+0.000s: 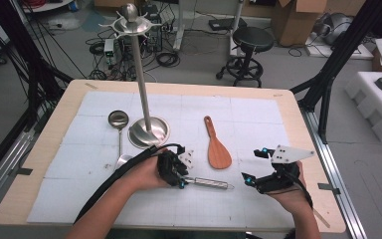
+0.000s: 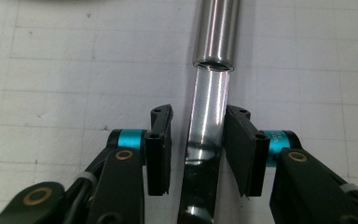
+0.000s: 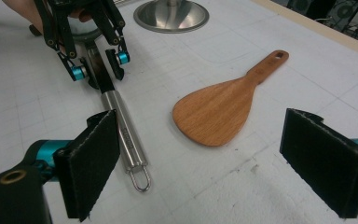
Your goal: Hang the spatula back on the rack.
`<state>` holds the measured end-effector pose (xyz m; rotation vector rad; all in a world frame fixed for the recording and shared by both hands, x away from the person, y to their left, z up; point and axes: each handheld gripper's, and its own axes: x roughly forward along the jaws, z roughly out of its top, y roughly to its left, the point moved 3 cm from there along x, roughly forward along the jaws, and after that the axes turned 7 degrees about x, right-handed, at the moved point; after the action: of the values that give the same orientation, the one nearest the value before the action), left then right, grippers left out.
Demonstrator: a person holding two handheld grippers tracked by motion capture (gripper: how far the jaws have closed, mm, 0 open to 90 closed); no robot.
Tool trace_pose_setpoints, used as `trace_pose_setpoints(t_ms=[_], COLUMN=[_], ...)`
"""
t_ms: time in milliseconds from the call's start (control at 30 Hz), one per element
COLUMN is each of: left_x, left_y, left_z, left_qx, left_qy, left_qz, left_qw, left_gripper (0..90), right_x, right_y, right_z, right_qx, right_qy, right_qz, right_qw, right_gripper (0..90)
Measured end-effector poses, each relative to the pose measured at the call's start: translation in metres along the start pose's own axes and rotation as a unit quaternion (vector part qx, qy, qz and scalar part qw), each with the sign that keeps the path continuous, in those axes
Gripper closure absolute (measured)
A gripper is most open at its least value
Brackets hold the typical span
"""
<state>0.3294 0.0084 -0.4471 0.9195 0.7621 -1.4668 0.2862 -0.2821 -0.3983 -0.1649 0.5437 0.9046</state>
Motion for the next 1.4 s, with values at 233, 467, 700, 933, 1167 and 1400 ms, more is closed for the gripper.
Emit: trace_pose_setpoints(t_ms=[233,467,700,933,1167,1400], left_x=[0.002,0.002,-0.007,-0.034,-0.07,-0.107], left_y=[0.001,0.0,-0.006,-0.007,-0.003,0.001], left_z=[0.006,0.008,0.011,0.012,0.009,0.005], left_qx=[0.002,0.02,0.028,0.021,0.004,-0.011], left_qy=[0.028,0.032,0.033,-0.019,-0.082,-0.137], left_qz=[-0.007,-0.007,0.003,0.017,0.04,0.067], left_qw=[0.9996,0.9993,0.9991,0.9995,0.9958,0.9883], left_gripper=[64.7,72.9,74.6,74.5,74.5,74.5], right_x=[0.003,0.003,0.0,-0.006,-0.006,-0.002], right_y=[0.0,0.0,-0.002,-0.005,-0.006,-0.005], right_z=[-0.001,-0.001,-0.002,-0.003,-0.003,-0.004], right_qx=[-0.001,-0.001,0.003,0.012,0.013,0.012], right_qy=[0.005,0.005,-0.001,-0.012,-0.013,-0.007], right_qz=[-0.001,-0.002,-0.006,-0.006,-0.007,-0.003], right_qw=[1.0,1.0,1.0,0.9998,0.9998,0.9999], right_gripper=[11.3,11.3,11.4,11.4,11.4,11.4])
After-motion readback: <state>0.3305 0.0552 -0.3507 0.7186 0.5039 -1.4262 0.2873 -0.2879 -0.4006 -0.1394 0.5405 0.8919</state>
